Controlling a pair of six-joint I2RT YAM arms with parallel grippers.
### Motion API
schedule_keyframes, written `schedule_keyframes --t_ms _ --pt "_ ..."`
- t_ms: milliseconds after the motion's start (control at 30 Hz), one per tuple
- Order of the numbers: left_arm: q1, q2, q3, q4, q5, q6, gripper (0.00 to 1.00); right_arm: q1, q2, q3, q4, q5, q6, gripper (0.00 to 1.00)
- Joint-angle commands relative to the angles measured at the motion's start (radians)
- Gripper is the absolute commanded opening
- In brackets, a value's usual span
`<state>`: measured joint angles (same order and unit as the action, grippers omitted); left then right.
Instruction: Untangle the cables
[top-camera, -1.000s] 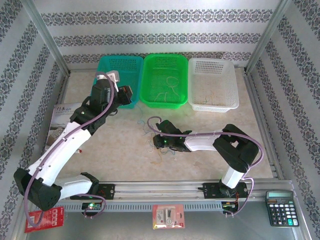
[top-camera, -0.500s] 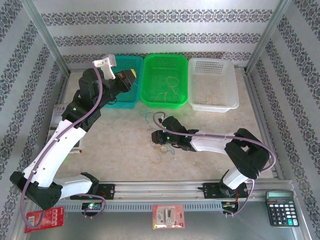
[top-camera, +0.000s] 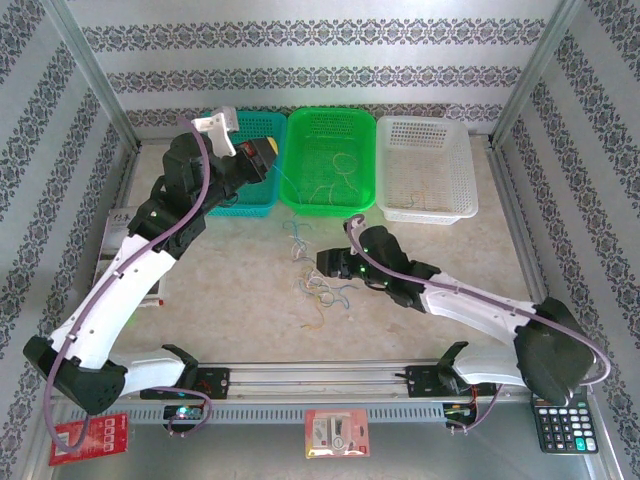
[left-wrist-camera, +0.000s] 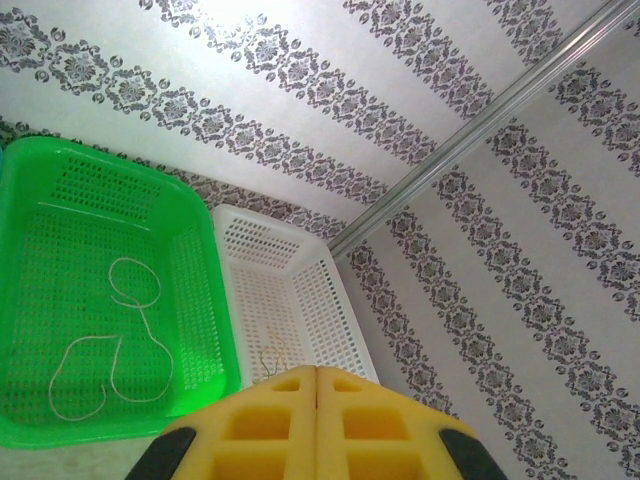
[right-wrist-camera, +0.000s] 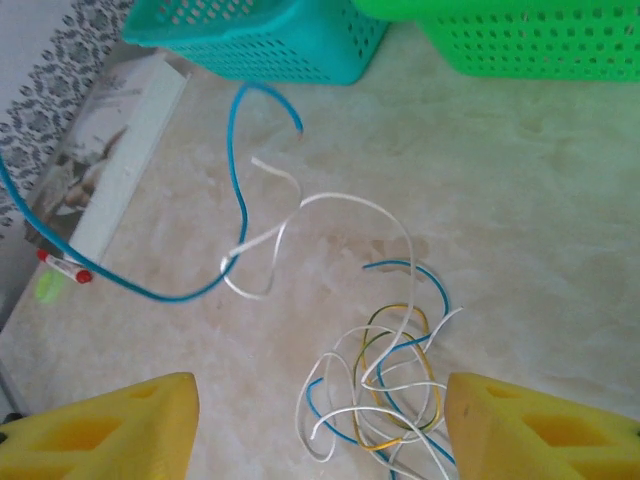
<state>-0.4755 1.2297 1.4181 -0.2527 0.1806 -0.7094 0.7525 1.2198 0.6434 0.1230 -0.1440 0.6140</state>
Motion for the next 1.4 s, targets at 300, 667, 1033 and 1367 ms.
schedule_keyframes --t_ms 300,667,1033,1367 --pt "-0.043 0.029 0.025 0.059 0.006 -0.022 0.00 0.061 -0.007 0.065 0.146 0.015 -0.146 0.70" --pt "-0.077 0.049 0.067 0.067 -0.004 -0.049 0.00 0.105 0.224 0.128 0.395 0.179 -0.214 0.67" --pt "-0.084 0.043 0.189 0.080 -0.016 -0.113 0.00 0.103 0.351 0.004 0.618 0.391 -0.108 0.30" --pt "-0.082 0.060 0.360 0.042 -0.070 -0.038 0.00 0.102 0.422 -0.105 0.727 0.425 -0.004 0.29"
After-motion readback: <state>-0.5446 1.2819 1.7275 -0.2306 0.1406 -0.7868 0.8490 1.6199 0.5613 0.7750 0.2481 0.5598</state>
